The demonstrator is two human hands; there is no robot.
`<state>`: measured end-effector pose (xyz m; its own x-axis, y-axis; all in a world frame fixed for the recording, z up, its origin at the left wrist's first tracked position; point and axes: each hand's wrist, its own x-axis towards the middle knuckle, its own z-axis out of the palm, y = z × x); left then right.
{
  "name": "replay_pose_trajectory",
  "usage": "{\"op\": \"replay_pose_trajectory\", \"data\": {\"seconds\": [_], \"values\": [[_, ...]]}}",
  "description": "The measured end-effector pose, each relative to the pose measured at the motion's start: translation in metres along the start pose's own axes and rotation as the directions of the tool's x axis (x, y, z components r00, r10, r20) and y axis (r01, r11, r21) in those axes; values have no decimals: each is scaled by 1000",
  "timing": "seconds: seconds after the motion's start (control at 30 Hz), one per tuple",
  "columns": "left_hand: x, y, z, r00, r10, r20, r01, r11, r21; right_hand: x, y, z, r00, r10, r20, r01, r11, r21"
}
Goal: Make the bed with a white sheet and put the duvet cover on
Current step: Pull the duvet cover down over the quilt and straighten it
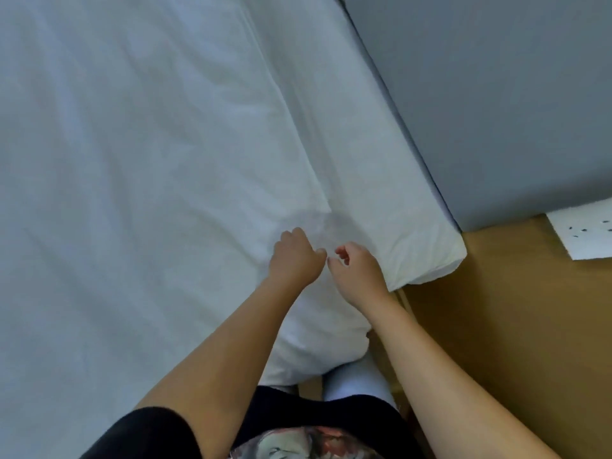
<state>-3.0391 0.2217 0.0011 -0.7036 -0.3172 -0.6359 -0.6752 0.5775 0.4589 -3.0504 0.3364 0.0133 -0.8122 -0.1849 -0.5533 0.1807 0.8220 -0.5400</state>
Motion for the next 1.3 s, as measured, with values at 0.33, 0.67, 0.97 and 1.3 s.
{"op": "replay_pose_trajectory", "data": {"seconds": [0.33, 0.67, 0.97, 1.3], "values": [[67, 30, 89, 878, -440, -189, 391, 887, -247, 167, -22, 8, 995, -13, 94, 14, 1000, -10], [65, 20, 62, 718, -572, -396, 198, 713, -672, 185, -72, 22, 940, 102, 326, -223, 906, 360], [33, 203, -51, 888, -25, -459, -380, 521, -764, 202, -143, -202, 962, -49, 270, -213, 488, 846], [192, 233, 56, 1000, -18, -17, -2, 632, -775, 268, -42, -206, 892, -286, -350, 215, 949, -230]]}}
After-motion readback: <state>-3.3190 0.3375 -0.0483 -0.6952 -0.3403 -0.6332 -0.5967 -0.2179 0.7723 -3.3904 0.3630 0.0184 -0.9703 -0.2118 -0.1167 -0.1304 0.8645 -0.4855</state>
